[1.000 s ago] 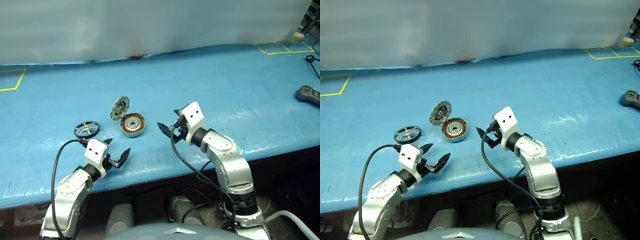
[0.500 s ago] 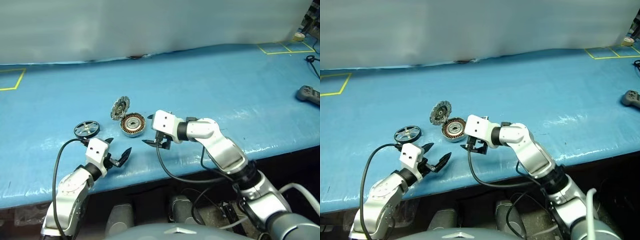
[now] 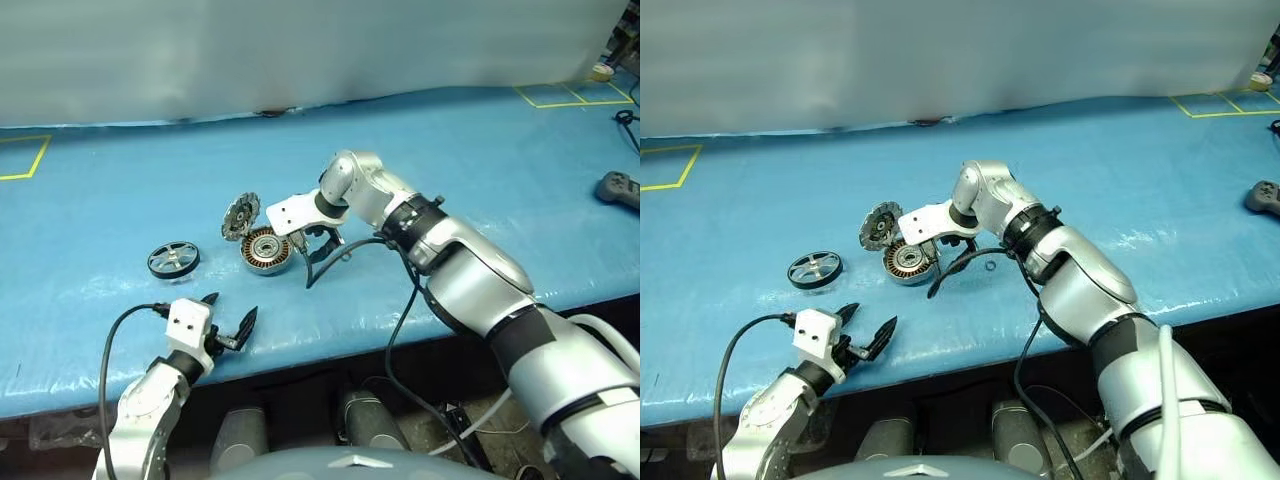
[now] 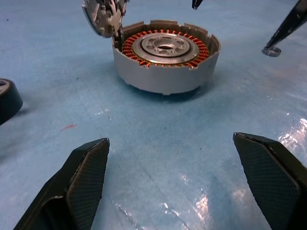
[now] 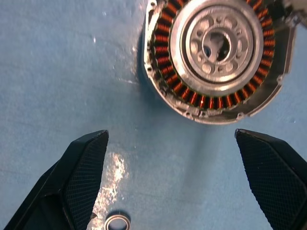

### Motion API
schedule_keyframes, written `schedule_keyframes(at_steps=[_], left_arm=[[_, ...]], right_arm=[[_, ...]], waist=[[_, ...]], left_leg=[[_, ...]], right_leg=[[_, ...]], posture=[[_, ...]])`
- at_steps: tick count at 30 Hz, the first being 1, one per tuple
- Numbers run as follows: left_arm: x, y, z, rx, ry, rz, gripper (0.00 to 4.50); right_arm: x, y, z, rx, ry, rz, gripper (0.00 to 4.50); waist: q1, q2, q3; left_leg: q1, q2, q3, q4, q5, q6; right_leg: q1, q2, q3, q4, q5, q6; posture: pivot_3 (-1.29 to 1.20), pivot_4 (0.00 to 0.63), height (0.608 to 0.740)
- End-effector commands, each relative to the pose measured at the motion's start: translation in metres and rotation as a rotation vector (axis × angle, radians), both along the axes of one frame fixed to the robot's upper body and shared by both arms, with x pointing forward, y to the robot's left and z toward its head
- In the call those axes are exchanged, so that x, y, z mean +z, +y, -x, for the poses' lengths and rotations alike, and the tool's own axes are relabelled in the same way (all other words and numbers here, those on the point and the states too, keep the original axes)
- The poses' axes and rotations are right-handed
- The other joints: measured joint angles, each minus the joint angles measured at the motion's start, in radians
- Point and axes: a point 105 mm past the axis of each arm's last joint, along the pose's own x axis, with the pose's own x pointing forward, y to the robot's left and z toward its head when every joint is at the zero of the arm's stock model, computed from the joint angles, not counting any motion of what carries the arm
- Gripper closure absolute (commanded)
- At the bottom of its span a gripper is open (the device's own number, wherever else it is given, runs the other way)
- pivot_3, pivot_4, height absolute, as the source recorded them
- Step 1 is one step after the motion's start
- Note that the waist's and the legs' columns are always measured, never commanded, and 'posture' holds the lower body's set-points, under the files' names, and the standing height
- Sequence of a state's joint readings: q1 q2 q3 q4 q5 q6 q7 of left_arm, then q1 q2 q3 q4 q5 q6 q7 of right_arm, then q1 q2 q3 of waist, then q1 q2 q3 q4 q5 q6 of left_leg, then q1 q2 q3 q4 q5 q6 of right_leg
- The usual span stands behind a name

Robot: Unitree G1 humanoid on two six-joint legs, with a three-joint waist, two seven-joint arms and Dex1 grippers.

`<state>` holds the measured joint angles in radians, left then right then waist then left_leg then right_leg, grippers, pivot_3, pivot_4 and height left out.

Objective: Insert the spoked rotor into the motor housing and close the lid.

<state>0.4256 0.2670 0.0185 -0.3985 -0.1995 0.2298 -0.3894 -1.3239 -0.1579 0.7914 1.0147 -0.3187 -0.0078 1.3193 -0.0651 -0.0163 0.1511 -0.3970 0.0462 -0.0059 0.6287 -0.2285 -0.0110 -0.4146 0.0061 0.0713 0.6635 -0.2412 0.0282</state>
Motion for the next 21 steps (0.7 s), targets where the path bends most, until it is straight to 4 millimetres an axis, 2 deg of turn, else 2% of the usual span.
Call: schedule_keyframes(at_steps=[1, 7, 13, 21], left_arm=[[0.016, 0.0, 0.0, 0.016, -0.078, -0.007, 0.0], [0.016, 0.003, 0.005, 0.03, -0.08, -0.015, 0.0], [0.017, 0.005, 0.009, 0.047, -0.082, -0.024, 0.0], [0.018, 0.006, 0.012, 0.062, -0.086, -0.021, 0.0]], right_arm=[[0.015, 0.003, -0.014, 0.002, -0.106, 0.034, 0.04], [0.033, 0.011, -0.037, -0.085, -0.302, -0.009, 0.04], [0.046, 0.024, -0.038, -0.077, -0.335, -0.054, 0.04], [0.046, 0.039, -0.03, -0.026, -0.327, -0.069, 0.04]], waist=[[-0.001, 0.001, 0.001], [-0.002, 0.002, 0.002], [-0.003, 0.002, 0.002], [-0.004, 0.002, 0.003]], left_leg=[[0.0, 0.0, 0.0, 0.0, 0.0, 0.0], [0.0, 0.0, 0.0, 0.0, 0.0, 0.0], [0.0, 0.0, 0.0, -0.001, 0.0, 0.0], [0.0, 0.0, 0.0, -0.001, 0.0, 0.0]], right_leg=[[0.0, 0.0, 0.0, 0.0, 0.0, 0.0], [-0.001, 0.0, 0.0, 0.002, -0.001, -0.001], [-0.002, 0.001, 0.0, 0.002, -0.001, -0.001], [-0.002, 0.001, 0.0, 0.002, -0.001, -0.001]], posture=[[0.0, 0.15, 0.74], [0.0, 0.15, 0.74], [0.0, 0.15, 0.74], [0.0, 0.15, 0.74]])
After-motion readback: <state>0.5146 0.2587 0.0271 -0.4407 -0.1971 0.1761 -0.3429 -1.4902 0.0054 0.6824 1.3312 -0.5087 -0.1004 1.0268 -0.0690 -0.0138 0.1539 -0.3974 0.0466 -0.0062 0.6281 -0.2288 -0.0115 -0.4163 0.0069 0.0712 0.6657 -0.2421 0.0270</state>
